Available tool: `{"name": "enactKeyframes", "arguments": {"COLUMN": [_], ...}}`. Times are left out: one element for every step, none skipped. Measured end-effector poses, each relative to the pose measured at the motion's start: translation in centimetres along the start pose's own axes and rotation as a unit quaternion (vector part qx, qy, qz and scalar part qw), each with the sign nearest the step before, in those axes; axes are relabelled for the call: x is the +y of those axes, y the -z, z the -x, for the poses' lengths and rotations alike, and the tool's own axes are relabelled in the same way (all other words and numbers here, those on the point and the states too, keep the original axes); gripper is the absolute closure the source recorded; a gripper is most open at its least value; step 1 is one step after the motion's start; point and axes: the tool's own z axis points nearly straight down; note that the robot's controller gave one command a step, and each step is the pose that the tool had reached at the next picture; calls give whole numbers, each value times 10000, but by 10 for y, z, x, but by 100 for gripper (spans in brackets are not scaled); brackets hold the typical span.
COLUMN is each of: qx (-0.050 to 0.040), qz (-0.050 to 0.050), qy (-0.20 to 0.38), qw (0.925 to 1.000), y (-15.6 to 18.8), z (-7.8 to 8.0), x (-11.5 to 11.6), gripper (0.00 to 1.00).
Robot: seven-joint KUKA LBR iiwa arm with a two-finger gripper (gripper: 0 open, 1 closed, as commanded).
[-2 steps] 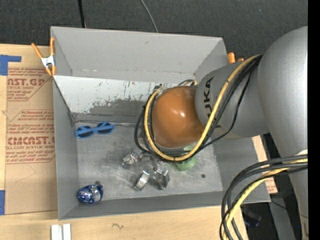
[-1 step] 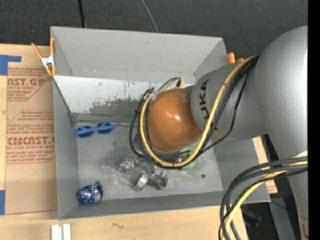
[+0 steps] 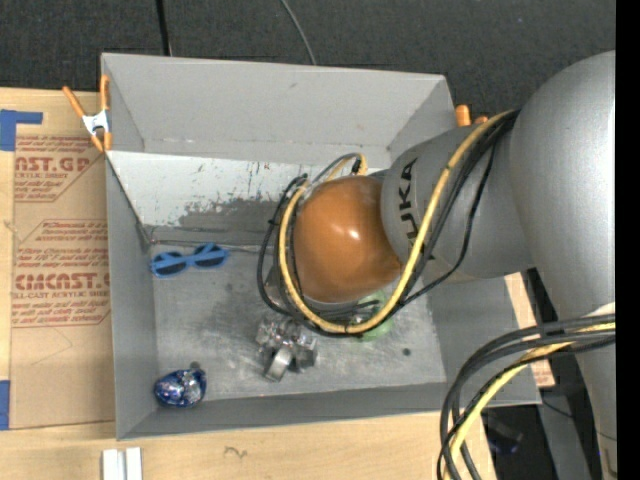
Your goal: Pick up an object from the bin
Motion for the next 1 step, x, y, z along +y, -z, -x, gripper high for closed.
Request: {"name": "enactKeyframes", "arguments": {"qx": [25], "qz": [9], "qy": [-5], "qw": [10000], "y": [34], "z": [2], "x": [0], "gripper": [100]}}
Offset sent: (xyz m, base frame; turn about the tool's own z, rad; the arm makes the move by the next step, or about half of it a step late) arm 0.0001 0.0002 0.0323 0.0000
